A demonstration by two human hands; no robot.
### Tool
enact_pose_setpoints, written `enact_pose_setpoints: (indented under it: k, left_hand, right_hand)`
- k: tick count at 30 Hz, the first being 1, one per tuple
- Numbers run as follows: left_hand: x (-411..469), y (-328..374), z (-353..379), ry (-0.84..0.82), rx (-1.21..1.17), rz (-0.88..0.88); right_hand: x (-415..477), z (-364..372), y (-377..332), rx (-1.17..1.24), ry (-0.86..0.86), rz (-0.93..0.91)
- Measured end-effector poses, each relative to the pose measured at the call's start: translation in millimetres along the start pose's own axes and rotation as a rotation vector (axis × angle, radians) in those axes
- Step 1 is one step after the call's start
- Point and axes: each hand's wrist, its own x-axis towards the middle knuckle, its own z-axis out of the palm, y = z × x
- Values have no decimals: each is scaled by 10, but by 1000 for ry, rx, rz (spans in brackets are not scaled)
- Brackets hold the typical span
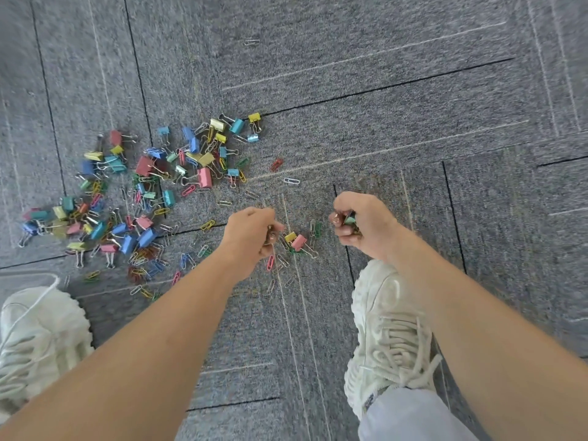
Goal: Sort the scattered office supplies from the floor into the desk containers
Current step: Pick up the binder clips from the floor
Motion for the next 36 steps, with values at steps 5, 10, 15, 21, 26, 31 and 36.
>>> enact_pose_setpoints:
  k: [5, 10, 15, 21, 26, 31, 36]
  left_hand:
    - [89, -133, -14, -20, 151, 10]
    - [187, -122, -31, -80, 610, 258]
    - [209, -53, -102, -106, 962, 396]
    - [192, -42, -75, -148, 1358, 514]
    - [188, -39, -45, -122, 1427, 552]
    - [242, -86, -131, -122, 1262, 506]
    - [262, -160, -248, -63, 731, 460]
  right_hand:
    - [-64, 63, 66, 45, -165, 1]
    - [-55, 132, 75, -208, -86, -15]
    - [-61, 319, 95, -960, 61, -242]
    - [-69, 569, 211, -1684, 213, -296]
    - [-42, 533, 190, -1546, 256, -244]
    - [2, 305, 81, -1052, 100, -128]
    - [40, 221, -33, -341, -34, 106]
